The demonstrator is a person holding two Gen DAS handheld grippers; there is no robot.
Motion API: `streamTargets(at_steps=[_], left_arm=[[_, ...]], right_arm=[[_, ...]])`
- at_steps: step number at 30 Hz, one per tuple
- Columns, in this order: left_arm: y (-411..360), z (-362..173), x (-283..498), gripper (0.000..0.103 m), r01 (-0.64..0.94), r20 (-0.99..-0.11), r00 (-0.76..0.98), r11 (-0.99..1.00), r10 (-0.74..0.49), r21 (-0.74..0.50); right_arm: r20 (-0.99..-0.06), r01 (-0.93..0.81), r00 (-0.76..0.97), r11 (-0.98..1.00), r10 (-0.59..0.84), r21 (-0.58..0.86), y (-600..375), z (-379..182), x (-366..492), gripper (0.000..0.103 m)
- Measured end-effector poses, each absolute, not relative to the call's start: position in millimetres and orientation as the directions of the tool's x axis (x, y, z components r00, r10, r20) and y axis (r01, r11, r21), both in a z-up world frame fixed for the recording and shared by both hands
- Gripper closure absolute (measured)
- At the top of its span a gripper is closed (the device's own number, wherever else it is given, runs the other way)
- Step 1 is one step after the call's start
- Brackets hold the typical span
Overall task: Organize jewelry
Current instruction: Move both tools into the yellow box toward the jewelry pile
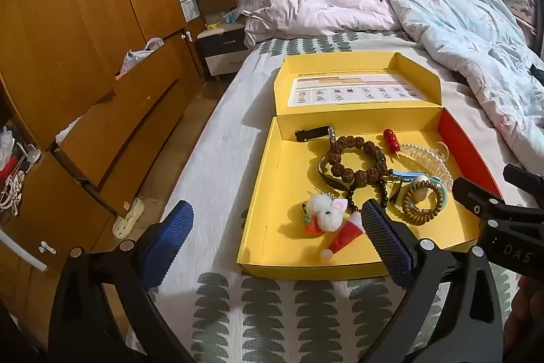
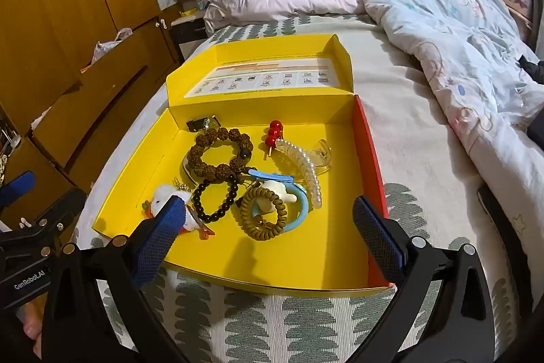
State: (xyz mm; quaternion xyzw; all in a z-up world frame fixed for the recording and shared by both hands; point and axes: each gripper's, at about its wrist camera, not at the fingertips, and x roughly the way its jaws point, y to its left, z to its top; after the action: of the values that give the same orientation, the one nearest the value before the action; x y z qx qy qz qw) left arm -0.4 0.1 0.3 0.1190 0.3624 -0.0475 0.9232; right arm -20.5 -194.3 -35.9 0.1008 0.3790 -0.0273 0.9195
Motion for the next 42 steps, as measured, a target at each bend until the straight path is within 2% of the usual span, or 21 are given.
streamTargets(at_steps=[12,26,34,40,42], left_arm=[[-4.0,-4.1,4.5,0.005,0.181,-0.693,0.721,0.967,-0.008,0.178],[-9.0,-27.5,27.1,0.005,0.227,-0.787,0.616,0.966,-0.041,0.128],[-10.9,-39.2,48.7,0.005,0.268,-0.842,0.531,0.961,-0.093,0.063],[-13.9,-52.7,69.2,0.005,0.284,-0.887,0.444,0.959,-0.123,0.009],[-14.0,-55.7,73.6,0.005,0.284,-0.897,0.423,0.959,-0.126,-0.001]], right_arm=[[-0.709,0.127,0.705,0.978,0.03,0.168,-194.6,-35.0,-18.3,0.004],[-0.738,0.15,0.669,0.958,0.084,0.245,-214.5,-47.4,-1.6,0.005],[-0.782,0.143,0.607,0.948,0.143,0.284,-219.3,-61.2,18.0,0.016],[-0.808,0.153,0.561,0.937,0.18,0.315,-225.0,-72.6,33.5,0.027],[-0.819,0.153,0.542,0.937,0.186,0.314,-224.8,-77.4,38.1,0.034]])
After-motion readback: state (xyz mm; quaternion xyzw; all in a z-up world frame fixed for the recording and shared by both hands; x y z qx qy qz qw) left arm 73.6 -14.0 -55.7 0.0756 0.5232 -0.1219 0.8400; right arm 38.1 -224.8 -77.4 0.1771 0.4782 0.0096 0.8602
